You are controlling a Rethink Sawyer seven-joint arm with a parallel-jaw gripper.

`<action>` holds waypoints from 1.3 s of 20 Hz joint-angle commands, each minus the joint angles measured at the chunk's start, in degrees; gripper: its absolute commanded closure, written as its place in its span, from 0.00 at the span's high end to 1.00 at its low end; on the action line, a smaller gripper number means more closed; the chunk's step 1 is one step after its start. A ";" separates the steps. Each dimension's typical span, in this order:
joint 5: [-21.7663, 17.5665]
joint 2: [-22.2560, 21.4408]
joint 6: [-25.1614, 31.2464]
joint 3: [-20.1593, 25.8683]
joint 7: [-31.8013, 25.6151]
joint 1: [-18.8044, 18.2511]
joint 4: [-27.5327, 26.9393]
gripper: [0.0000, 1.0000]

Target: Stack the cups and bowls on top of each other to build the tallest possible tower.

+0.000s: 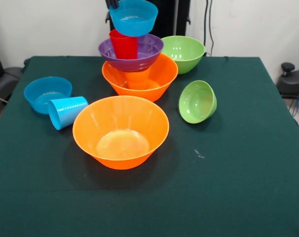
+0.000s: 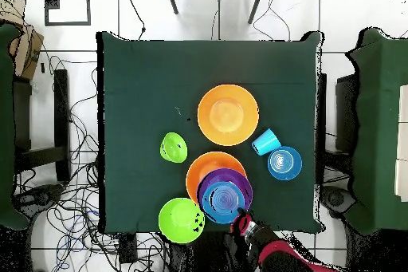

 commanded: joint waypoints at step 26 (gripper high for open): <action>-6.38 3.80 -3.85 -2.80 3.67 0.58 -1.92 0.00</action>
